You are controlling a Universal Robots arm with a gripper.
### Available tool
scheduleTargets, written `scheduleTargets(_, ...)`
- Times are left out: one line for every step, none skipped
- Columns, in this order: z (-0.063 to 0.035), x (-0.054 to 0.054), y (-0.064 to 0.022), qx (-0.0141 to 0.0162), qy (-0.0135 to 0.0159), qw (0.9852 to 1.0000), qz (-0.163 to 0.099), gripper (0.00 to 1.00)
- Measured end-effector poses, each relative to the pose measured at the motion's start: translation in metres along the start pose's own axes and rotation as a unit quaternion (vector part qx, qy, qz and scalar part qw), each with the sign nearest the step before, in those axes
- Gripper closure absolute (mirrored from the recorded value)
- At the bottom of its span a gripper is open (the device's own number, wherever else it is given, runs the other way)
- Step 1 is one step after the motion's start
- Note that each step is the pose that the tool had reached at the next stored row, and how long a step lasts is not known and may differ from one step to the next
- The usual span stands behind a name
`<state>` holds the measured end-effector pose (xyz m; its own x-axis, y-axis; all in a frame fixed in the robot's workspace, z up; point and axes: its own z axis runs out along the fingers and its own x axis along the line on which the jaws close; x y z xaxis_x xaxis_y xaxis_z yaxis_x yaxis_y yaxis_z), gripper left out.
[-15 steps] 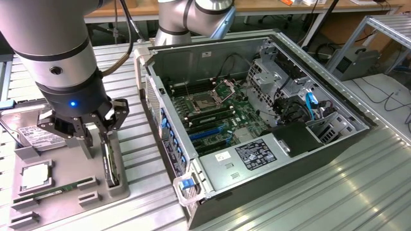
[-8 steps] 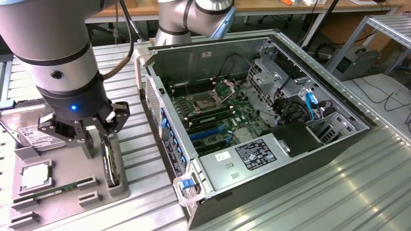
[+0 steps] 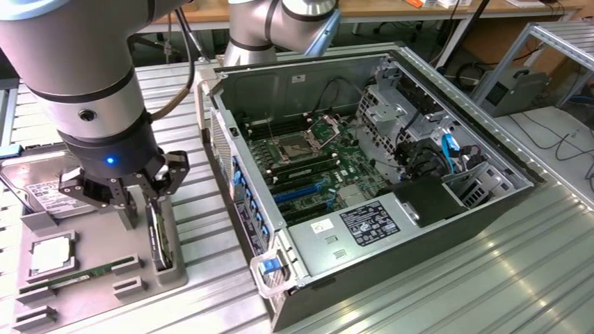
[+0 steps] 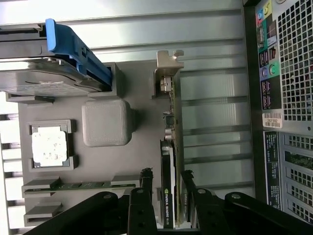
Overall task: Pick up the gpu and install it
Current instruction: 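Pick up the gpu and move the gpu toward the slot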
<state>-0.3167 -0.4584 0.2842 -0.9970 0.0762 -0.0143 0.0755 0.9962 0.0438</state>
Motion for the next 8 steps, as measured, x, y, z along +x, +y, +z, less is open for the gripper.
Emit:
scheduleTargets(0.0001,-0.0010,-0.0001,0.0000,0.0000,1.0000,0.000,0.64)
scheduleTargets(0.0002,-0.0015,-0.0002,0.0000,0.0000,1.0000,0.000,0.64)
scheduleTargets(0.0010,-0.0016,-0.0003,0.0000,0.0000,1.0000,0.000,0.64)
scheduleTargets(0.0022,-0.0018,-0.0006,0.0001,0.0000,1.0000,0.000,0.64)
scheduleTargets(0.0030,-0.0019,-0.0008,0.0001,0.0000,1.0000,0.000,0.64)
scheduleTargets(0.0040,-0.0022,-0.0010,0.0001,0.0000,1.0000,0.000,0.64)
scheduleTargets(0.0049,-0.0025,-0.0014,0.0001,0.0000,1.0000,0.000,0.64)
scheduleTargets(0.0059,-0.0030,-0.0019,0.0002,0.0001,1.0000,0.000,0.64)
